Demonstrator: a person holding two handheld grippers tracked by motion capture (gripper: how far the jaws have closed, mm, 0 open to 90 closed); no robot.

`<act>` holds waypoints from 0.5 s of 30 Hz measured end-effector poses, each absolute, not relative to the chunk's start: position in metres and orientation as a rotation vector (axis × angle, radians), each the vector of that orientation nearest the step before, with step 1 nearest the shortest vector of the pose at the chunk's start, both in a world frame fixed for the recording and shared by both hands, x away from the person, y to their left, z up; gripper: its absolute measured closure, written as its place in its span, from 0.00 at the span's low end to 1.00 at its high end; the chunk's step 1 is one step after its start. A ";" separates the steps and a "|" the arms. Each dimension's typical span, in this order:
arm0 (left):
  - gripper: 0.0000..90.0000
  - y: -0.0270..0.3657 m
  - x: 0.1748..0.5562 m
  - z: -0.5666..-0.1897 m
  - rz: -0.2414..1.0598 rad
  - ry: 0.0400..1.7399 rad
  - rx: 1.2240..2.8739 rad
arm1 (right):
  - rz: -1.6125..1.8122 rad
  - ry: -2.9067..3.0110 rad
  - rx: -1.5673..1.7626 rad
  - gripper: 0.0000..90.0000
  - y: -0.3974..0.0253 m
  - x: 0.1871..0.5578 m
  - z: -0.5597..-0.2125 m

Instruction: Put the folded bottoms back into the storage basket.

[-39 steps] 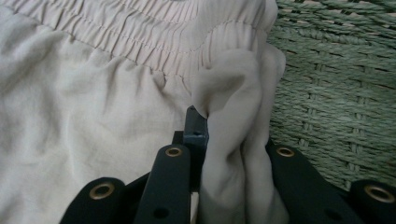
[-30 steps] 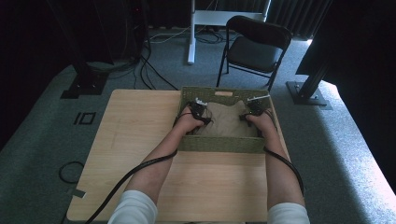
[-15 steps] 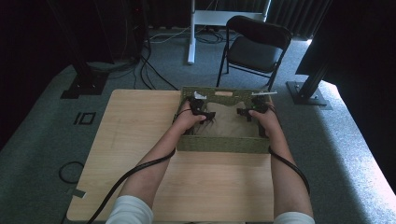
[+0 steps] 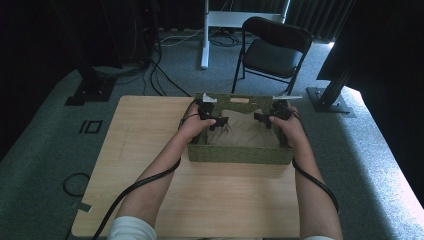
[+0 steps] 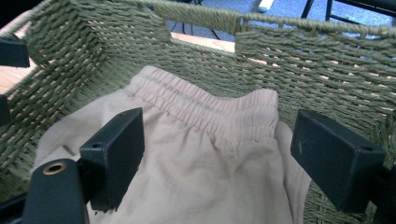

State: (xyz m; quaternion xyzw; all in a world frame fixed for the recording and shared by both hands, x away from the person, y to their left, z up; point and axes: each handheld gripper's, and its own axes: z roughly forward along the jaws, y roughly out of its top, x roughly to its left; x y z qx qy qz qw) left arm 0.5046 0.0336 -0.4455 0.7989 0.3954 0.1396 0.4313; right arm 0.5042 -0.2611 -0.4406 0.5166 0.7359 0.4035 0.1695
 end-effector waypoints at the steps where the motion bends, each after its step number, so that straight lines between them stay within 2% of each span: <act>1: 0.22 0.034 0.503 -0.444 0.354 0.980 2.000 | 1.150 2.091 1.465 0.19 -0.261 0.503 -0.439; 15: 0.20 0.035 0.484 -0.421 0.349 0.903 2.025 | 1.205 2.100 1.417 0.19 -0.255 0.483 -0.416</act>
